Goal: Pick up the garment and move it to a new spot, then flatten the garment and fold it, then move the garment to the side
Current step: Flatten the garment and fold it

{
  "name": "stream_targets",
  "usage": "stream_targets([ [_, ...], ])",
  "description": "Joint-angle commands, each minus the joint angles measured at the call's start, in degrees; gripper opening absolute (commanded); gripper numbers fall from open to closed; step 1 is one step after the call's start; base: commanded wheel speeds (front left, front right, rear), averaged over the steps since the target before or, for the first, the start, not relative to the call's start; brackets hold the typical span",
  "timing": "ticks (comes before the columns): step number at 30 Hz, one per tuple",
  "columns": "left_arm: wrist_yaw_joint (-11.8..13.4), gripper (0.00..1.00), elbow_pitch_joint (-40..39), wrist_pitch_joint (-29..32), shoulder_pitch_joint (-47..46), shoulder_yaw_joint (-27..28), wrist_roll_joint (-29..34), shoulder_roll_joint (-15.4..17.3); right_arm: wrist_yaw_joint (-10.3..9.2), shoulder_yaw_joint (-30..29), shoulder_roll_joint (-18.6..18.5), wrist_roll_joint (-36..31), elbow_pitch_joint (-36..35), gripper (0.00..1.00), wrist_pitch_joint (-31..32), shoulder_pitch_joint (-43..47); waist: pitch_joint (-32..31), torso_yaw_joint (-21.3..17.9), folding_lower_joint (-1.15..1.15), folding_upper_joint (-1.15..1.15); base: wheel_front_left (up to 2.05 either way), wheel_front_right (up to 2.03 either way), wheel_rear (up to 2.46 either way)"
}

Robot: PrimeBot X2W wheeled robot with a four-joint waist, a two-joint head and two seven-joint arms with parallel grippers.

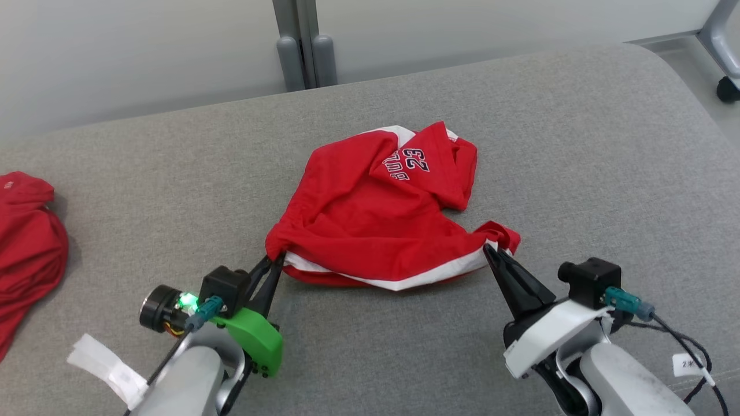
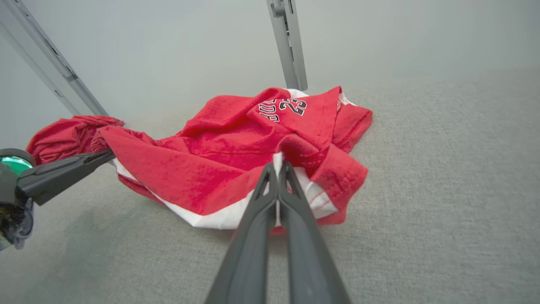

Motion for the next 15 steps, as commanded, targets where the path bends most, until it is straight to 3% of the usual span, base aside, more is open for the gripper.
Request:
stream_targets([
  [1, -0.1, 0.0, -0.2, 0.5, -2.1, -0.8, -1.0, 1.4, -0.08, 0.7, -0.9, 1.2, -1.9, 0.0, 0.6, -1.4, -1.4, 0.9, 0.0, 0.0, 0.0, 0.0, 0.0],
  [9, -0.1, 0.0, -6.7, 10.0, -15.7, -9.9, -8.8, 10.6, -0.08, 2.5, -4.4, 10.2, -11.7, 0.0, 5.6, -8.8, -6.3, 3.0, 0.0, 0.0, 0.0, 0.0, 0.0],
  [15, -0.1, 0.0, -11.4, 18.8, -25.7, -9.8, -19.7, 14.1, -0.08, -0.1, -3.8, 13.0, -9.6, 0.0, 10.0, -15.7, -8.5, 3.9, 0.0, 0.0, 0.0, 0.0, 0.0],
])
